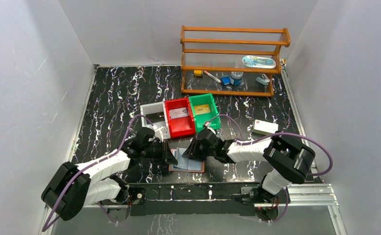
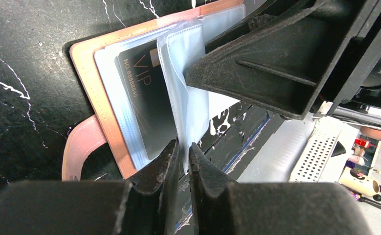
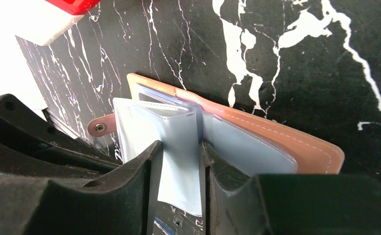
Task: Take the credit cards out of the card holder
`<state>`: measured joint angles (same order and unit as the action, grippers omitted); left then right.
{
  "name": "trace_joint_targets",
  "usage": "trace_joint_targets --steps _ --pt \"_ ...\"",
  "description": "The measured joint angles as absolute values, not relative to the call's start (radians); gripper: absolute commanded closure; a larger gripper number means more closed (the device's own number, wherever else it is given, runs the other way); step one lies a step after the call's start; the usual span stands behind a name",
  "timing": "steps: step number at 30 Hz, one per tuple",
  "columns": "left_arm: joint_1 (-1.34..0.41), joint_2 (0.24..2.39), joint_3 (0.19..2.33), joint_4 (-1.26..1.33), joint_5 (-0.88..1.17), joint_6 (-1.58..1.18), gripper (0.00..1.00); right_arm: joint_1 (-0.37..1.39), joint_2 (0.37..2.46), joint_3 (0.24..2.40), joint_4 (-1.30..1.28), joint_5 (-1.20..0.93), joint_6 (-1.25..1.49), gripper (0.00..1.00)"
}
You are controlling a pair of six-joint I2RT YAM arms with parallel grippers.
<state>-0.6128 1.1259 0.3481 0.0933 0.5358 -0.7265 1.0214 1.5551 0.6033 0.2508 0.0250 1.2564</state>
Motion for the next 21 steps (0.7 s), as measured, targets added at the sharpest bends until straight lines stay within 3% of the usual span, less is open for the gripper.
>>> trace_joint_targets --steps 7,14,21 --pt "-0.613 1.113 0.348 0.092 0.536 -0.726 0.79 1.021 1.541 0.567 0.279 0.026 1.267 0.65" --pt "-0.613 1.103 0.348 0.089 0.534 -0.73 0.95 0.994 1.527 0.458 0.447 -0.009 1.326 0.63" --pt "-0.613 1.11 0.35 0.093 0.553 -0.726 0.97 0.961 1.531 0.318 0.691 -0.072 1.414 0.55"
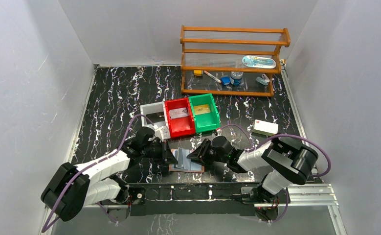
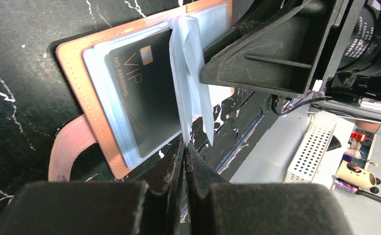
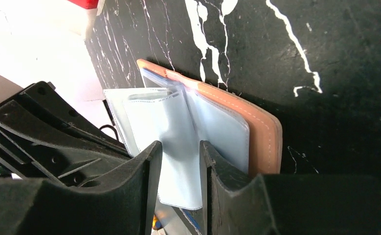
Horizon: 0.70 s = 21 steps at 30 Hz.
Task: Take the credit cards out of the card holder
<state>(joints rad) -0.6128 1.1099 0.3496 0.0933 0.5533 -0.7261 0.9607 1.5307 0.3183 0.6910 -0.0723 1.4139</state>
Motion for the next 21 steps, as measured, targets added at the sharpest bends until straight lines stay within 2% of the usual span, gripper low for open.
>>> trace_joint_targets --steps 8,13,21 --pt "-0.613 1.13 0.396 0.068 0.574 -0.711 0.98 0.947 1.533 0.31 0.734 -0.109 1.416 0.44" --pt "-0.619 1.135 0.418 0.033 0.561 -0.699 0.99 0.943 1.453 0.311 0.656 -0.112 1.373 0.35" --pt "-0.68 1.193 0.503 -0.002 0.532 -0.683 0.99 0.942 1.287 0.408 0.419 -0.073 1.267 0.33"
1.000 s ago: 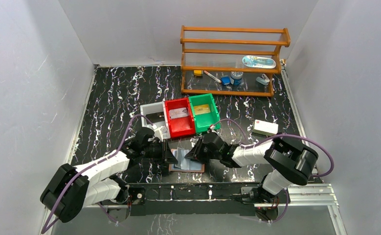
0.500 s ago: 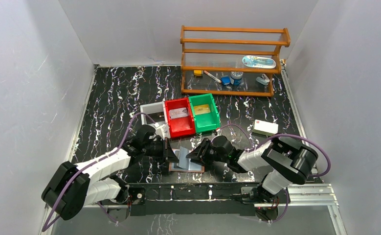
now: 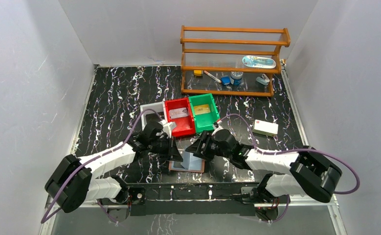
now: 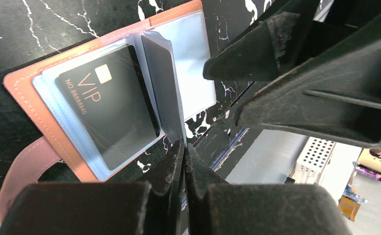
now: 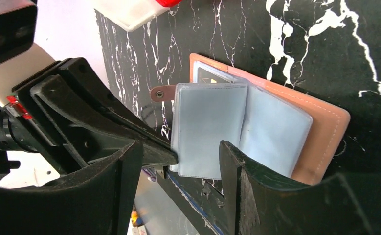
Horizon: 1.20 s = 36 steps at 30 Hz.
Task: Take the credit cards out of the card holder
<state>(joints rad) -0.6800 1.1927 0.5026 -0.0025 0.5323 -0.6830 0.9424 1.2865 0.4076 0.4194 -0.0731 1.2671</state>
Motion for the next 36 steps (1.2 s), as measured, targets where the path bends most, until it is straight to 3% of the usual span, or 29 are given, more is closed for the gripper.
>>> trace_joint_targets --steps 13,23,27,30,36 --pt "-0.823 1.368 0.677 -0.063 0.448 -0.644 1.0 0.942 1.124 0.415 0.043 0.12 1.265 0.31" --pt "-0.83 1.351 0.686 -0.12 0.402 -0.617 1.0 0.942 1.039 0.415 0.007 0.154 1.265 0.3" --pt "-0.83 1.341 0.685 -0.137 0.374 -0.621 0.9 0.942 1.061 0.415 0.011 0.138 1.253 0.3" --pt "-0.83 1.328 0.685 -0.128 0.391 -0.616 0.77 0.942 1.078 0.415 0.022 0.125 1.253 0.3" --pt "-0.831 1.328 0.686 -0.106 0.494 -0.585 0.65 0.942 1.078 0.415 0.02 0.13 1.26 0.3"
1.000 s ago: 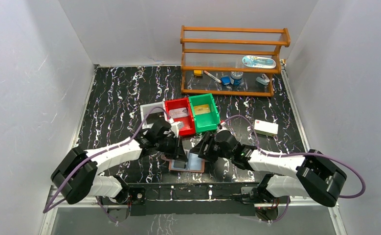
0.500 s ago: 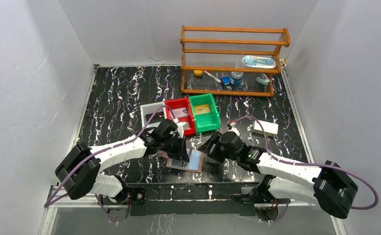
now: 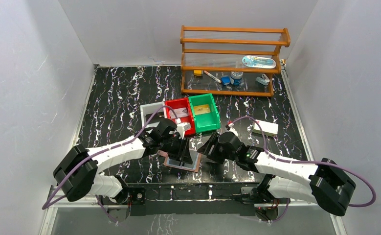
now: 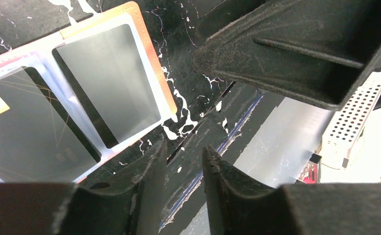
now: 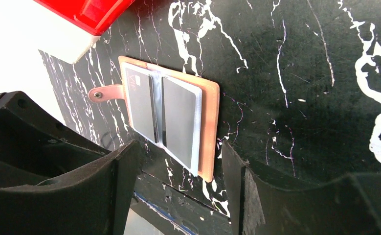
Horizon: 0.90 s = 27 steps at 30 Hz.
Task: Take the credit cards out of the card holder
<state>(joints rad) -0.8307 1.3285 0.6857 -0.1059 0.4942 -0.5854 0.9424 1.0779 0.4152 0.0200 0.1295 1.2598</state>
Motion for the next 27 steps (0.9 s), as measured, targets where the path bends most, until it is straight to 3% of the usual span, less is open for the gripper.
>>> trace_joint_targets --steps 11,21,27 --pt "-0.829 1.184 0.685 -0.25 0.253 -0.576 0.59 0.942 1.065 0.416 0.049 0.104 1.251 0.42" --pt "-0.737 1.134 0.643 -0.309 0.167 -0.609 0.41 0.965 1.279 0.517 0.081 0.025 1.218 0.47" --pt "-0.691 1.068 0.624 -0.287 0.173 -0.613 0.38 0.972 1.395 0.591 0.084 0.002 1.205 0.48"
